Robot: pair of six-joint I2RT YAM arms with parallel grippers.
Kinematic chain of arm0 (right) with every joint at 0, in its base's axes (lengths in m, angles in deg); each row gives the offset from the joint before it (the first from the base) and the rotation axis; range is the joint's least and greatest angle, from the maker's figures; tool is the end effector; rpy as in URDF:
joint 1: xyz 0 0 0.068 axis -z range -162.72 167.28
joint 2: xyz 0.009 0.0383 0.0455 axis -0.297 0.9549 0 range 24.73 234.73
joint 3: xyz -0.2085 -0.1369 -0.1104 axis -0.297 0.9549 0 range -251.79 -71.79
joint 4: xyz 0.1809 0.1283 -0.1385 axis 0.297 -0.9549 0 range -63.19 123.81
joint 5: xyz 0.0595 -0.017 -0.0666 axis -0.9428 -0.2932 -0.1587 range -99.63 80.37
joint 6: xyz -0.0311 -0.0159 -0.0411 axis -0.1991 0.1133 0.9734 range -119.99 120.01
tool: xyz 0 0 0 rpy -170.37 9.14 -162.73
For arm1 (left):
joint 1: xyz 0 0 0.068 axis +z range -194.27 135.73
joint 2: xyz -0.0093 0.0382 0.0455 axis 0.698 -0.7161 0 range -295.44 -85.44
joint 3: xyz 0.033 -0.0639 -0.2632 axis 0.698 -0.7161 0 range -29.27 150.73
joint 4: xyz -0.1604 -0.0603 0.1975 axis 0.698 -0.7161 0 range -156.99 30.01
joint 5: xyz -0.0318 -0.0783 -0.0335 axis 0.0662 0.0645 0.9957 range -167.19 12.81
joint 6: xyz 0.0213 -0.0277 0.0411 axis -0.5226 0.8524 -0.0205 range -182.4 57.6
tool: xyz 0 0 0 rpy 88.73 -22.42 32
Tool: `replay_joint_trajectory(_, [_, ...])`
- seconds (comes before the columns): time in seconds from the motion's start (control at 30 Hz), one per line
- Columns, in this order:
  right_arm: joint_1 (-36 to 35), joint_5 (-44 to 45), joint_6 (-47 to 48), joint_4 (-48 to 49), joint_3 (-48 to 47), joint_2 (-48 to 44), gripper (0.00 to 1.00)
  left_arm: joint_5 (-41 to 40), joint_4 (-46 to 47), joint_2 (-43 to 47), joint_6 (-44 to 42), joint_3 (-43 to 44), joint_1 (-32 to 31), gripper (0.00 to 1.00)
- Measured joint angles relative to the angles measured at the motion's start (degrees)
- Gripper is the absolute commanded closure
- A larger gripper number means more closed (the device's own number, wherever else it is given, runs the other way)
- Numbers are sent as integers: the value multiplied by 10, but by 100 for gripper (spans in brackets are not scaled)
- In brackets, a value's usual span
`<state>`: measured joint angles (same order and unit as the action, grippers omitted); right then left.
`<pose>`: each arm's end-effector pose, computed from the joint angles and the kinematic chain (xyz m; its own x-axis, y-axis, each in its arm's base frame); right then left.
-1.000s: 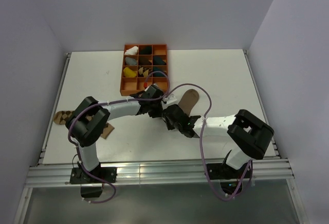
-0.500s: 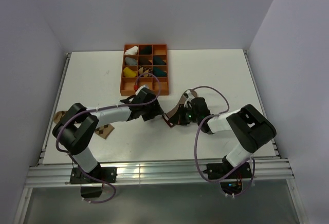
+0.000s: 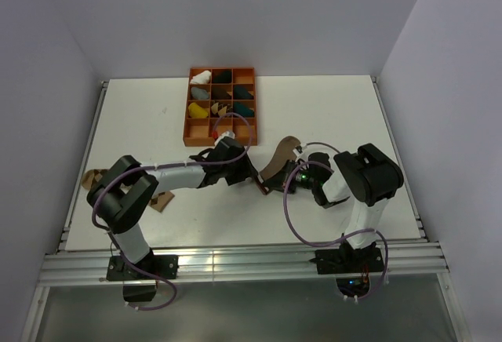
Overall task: Roll the socks
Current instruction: Roll the sock at the center of the board.
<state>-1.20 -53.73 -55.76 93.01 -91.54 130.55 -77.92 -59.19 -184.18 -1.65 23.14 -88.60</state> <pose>0.2363 0.1051 0.0822 -0.9160 0.3200 -0.2418 -0.1049 0.3909 0.9145 0.2502 -0.2439 0.1605 -0.8536 -0.3858 -0.3501 -0.1071 0.7876 -0.6068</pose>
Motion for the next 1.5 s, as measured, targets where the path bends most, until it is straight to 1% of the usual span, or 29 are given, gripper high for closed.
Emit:
replay_joint_trajectory(0.37, [12, -11, -1, -16, -4, 1, 100, 10, 12, -33, 2, 14, -5, 46])
replay_joint_trajectory(0.43, [13, -14, 2, -25, -8, 1, 100, 10, 16, -35, 3, 14, -6, 47])
replay_joint_trajectory(0.53, [13, -17, 8, -36, -14, 1, 100, 10, 18, -41, 5, 17, -6, 52])
replay_joint_trajectory(0.57, [13, -18, 10, -41, -16, 0, 100, 10, 20, -42, 6, 17, -7, 57])
replay_joint_trajectory(0.63, [13, -19, 19, -56, -21, -3, 100, 10, 19, -44, 8, 18, -8, 62])
replay_joint_trajectory(0.67, [13, -19, 25, -65, -23, -7, 100, 10, 20, -46, 9, 18, -8, 67])
replay_joint_trajectory(0.73, [13, -15, 39, -93, -28, -20, 100, 11, 20, -50, 12, 20, -9, 74])
replay_joint_trajectory(0.8, [13, -9, 57, -124, -32, -36, 96, 12, 20, -52, 15, 22, -10, 84])
replay_joint_trajectory(0.83, [12, -2, 69, -148, -35, -50, 88, 14, 19, -53, 14, 24, -10, 89])
replay_joint_trajectory(0.9, [8, 18, 97, -195, -39, -83, 79, 16, 17, -56, 12, 31, -12, 98])
replay_joint_trajectory(0.93, [5, 28, 111, -215, -40, -100, 71, 16, 16, -58, 10, 35, -13, 99])
replay_joint_trajectory(1.0, [-2, 51, 142, -257, -41, -138, 65, 16, 6, -62, 3, 43, -16, 100])
replay_joint_trajectory(1.03, [-7, 73, 162, -291, -43, -164, 60, 16, 1, -62, 0, 46, -16, 100])
replay_joint_trajectory(1.07, [-14, 92, 178, -315, -45, -186, 57, 16, -5, -62, -3, 49, -16, 100])
replay_joint_trajectory(1.17, [-52, 168, 239, -396, -66, -258, 55, 16, -24, -63, -14, 60, -16, 100])
replay_joint_trajectory(1.3, [-124, 262, 306, -457, -94, -327, 54, 15, -48, -67, -27, 75, -17, 100])
replay_joint_trajectory(1.37, [-158, 302, 335, -470, -99, -346, 54, 16, -58, -70, -31, 82, -17, 100])
replay_joint_trajectory(1.5, [-207, 370, 373, -494, -99, -346, 54, 16, -71, -70, -40, 88, -17, 100])
